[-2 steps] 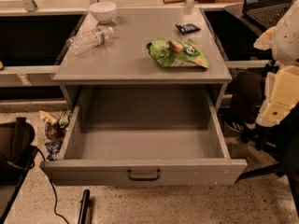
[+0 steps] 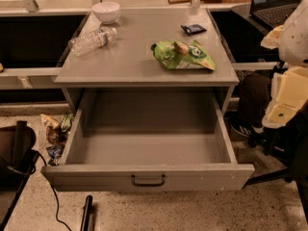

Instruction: Place green rice chip bag into top drawer

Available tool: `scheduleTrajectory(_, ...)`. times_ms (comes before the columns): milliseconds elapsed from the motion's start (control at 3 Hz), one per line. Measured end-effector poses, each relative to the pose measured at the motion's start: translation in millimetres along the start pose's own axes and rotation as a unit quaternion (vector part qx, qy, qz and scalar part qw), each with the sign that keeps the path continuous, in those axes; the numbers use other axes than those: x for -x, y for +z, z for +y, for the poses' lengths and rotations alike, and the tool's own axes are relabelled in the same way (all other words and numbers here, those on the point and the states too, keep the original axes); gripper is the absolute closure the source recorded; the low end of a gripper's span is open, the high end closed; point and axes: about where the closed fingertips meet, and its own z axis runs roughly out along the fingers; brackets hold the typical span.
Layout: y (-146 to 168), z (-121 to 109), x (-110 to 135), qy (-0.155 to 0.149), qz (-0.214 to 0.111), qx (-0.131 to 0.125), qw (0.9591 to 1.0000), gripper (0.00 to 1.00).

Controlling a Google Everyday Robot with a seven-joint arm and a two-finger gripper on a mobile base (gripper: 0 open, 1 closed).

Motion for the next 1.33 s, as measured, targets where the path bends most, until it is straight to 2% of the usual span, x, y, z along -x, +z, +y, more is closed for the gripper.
scheduleTrajectory(333, 19, -42, 25, -0.029, -0.02, -0.038, 0.9986, 0.0)
scheduleTrajectory(667, 46, -103, 59, -0.053, -0.065, -0.08, 0.9933, 0.0)
scheduleTrajectory(1000, 74, -152, 85, -0.042, -0.116, -0.114, 0.9857, 0.0)
scheduleTrajectory(1333, 74, -152, 85, -0.042, -0.116, -0.114, 0.9857, 0.0)
